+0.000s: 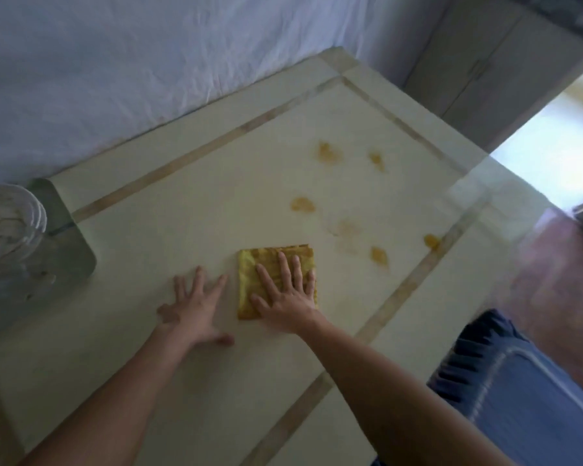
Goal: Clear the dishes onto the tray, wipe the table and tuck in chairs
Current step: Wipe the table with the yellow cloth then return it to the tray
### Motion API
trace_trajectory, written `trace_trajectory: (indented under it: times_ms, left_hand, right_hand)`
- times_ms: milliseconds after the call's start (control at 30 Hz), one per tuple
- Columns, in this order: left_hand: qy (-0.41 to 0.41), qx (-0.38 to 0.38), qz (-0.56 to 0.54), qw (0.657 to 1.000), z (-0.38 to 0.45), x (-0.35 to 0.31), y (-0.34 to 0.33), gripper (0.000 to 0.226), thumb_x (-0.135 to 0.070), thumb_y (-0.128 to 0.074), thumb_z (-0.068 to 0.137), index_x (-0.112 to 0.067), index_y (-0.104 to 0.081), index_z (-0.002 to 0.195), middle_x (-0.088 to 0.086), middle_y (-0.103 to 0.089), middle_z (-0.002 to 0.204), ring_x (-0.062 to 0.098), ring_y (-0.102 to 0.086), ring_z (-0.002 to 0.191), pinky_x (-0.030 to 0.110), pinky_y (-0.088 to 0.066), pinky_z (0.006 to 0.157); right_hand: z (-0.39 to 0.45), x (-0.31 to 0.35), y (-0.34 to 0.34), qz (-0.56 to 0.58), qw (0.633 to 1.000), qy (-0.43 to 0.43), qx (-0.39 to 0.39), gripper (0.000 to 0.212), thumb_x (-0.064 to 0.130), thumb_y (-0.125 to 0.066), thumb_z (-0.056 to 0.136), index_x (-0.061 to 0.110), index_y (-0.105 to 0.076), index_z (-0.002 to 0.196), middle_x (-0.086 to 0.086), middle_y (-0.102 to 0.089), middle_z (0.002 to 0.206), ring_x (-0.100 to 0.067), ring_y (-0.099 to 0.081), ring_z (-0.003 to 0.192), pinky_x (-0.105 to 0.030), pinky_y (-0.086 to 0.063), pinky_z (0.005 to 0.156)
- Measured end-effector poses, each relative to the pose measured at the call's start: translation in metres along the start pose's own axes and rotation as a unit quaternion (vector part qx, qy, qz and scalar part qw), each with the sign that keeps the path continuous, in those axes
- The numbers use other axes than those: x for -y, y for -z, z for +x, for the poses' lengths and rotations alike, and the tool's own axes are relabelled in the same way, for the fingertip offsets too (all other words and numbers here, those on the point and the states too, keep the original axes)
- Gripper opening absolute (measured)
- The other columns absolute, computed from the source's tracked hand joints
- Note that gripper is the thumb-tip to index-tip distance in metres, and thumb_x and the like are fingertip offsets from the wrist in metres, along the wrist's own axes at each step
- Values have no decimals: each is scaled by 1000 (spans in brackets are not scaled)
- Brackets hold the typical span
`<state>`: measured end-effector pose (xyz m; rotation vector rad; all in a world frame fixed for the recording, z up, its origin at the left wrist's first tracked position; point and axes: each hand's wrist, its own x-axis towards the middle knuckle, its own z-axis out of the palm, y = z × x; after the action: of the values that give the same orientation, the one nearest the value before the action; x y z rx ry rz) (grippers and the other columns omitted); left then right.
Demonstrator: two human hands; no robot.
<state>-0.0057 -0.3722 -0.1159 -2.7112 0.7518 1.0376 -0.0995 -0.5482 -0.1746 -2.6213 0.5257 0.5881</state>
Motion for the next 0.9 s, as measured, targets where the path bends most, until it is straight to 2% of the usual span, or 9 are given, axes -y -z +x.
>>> trace_trajectory:
  times_ms: [133, 300, 367, 500, 667, 767, 900]
  left_hand:
    - [-55, 4, 16, 998, -32, -46, -26, 121, -65, -78, 62, -45, 0, 153, 3, 21, 163, 43, 13, 148, 70, -34, 103]
    - [-36, -8, 46, 998, -39, -72, -48, 131, -74, -72, 60, -38, 13, 153, 8, 27, 161, 48, 19, 145, 75, -31, 102]
    - [-33, -12, 34, 999, -32, -75, -46, 132, -77, -72, 57, -40, 13, 152, 8, 26, 161, 49, 19, 145, 76, -28, 102]
    - [-60, -16, 26, 998, -14, -80, -31, 126, -69, -78, 58, -44, 2, 153, 2, 20, 162, 44, 13, 147, 74, -27, 104]
    - [-60, -11, 27, 998, 18, -88, -12, 127, -71, -79, 54, -50, 2, 150, 0, 22, 162, 47, 13, 146, 76, -24, 103]
    - [-50, -23, 2, 999, 41, -110, -2, 128, -77, -74, 51, -51, 3, 150, 0, 23, 162, 51, 15, 144, 79, -24, 100]
    - [-35, -41, -7, 999, 77, -127, 27, 128, -83, -71, 48, -52, 0, 149, -2, 18, 163, 52, 13, 144, 79, -23, 100]
  right_hand:
    - [-77, -20, -30, 21, 999, -40, -2, 71, 77, -18, 87, 57, 14, 146, 11, 46, 151, -17, 53, 131, -50, 35, 105]
    - [-122, -39, -45, 78, 987, -139, -29, 72, 83, -15, 82, 62, 20, 141, 20, 54, 141, -11, 55, 129, -45, 41, 102]
    - [-116, -42, -43, 79, 987, -140, -29, 73, 83, -15, 81, 61, 21, 140, 19, 58, 138, -12, 56, 128, -43, 44, 97]
    - [-96, -49, -31, 91, 985, -146, -22, 74, 84, -15, 80, 61, 21, 140, 18, 58, 139, -12, 58, 126, -42, 48, 92]
    - [-61, -70, -4, 137, 970, -200, -31, 76, 85, -15, 77, 61, 20, 140, 20, 63, 130, -10, 62, 119, -42, 49, 88]
    - [-30, -90, 19, 162, 957, -240, -33, 79, 83, -14, 76, 57, 15, 144, 11, 57, 141, -12, 66, 111, -44, 46, 86]
    - [1, -111, 46, 155, 960, -234, -24, 77, 82, -13, 78, 56, 18, 144, 6, 50, 149, -12, 68, 106, -44, 46, 84]
